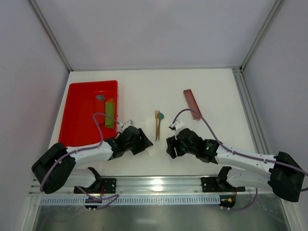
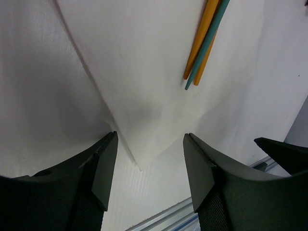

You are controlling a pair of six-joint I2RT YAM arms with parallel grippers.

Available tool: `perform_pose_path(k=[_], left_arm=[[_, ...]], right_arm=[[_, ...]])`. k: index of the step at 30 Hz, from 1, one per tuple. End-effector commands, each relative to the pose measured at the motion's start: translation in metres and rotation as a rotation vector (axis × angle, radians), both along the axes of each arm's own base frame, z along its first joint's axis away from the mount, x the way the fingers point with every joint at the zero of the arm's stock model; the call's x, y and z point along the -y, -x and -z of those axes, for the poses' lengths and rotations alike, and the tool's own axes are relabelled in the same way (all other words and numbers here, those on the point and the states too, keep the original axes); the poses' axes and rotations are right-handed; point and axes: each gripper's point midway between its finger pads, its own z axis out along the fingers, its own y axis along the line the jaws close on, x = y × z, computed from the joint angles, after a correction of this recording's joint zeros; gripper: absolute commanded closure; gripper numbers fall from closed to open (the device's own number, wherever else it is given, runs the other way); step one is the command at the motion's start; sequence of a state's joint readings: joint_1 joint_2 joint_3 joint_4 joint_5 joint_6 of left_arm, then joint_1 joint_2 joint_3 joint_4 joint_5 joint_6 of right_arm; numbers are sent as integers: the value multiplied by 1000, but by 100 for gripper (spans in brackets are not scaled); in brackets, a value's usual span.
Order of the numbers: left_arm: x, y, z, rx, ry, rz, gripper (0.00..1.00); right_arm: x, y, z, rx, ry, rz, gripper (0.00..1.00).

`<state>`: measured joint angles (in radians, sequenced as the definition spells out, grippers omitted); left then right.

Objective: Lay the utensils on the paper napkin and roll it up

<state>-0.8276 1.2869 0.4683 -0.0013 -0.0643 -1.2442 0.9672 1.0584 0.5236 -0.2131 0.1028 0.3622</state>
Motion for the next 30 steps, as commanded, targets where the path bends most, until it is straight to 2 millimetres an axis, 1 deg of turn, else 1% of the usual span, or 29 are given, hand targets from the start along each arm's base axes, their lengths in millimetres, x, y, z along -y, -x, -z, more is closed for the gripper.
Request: perform_pose_path(k=[1,3,6,8,10,11,12,14,15,16,18,19,21,22,26,27,28,30], left_arm=[[16,-10,-12,44,80,-2,39],[19,-12,-13,49,91,-2,39],[21,-13,-18,52,101,0,39],[18,-14,-20,50,90,-10,39],[21,-16,-31,60,106,-5,39],[19,-15,-33,56,97,-4,39],[21,-19,-39,72,95,0,39],[20,-23,-46,90,88,-3,39],[16,-23,-42,83,60,-3,39],[15,-26,-44,85,62,-12,39],[13,-28,-42,74,66,-12,39],[13,-33,-44,79,81,-23,39],[10,-32,-38,58,79,-27,39],[13,-36,-42,74,96,-24,39],[9,-43,-37,65,91,-37,39],[12,-40,-36,50,101,-19,39],[12,-40,-37,49,104,-18,39],[9,-39,-35,39,92,-20,39]], right_arm=[[-17,-14,-17,82,-59,-8,34],[-19,-12,-14,84,-51,-21,34],[-26,-10,-15,105,-59,-70,34],[-32,-10,-16,132,-62,-103,34],[-36,-12,-18,151,-64,-115,34],[-36,-12,-15,156,-46,-128,34],[-40,-16,-20,184,-68,-128,34],[-43,-16,-21,204,-69,-141,34],[-45,-17,-21,218,-69,-151,34],[-45,-17,-19,224,-64,-157,34],[-47,-16,-17,234,-56,-178,34],[-48,-16,-13,234,-45,-179,34],[-53,-13,-7,240,-25,-213,34],[-55,-12,-6,247,-16,-225,34],[-66,-8,5,258,42,-277,34],[-71,-1,7,264,51,-301,34],[-75,-1,6,276,61,-308,34],[-76,0,11,300,95,-299,34]])
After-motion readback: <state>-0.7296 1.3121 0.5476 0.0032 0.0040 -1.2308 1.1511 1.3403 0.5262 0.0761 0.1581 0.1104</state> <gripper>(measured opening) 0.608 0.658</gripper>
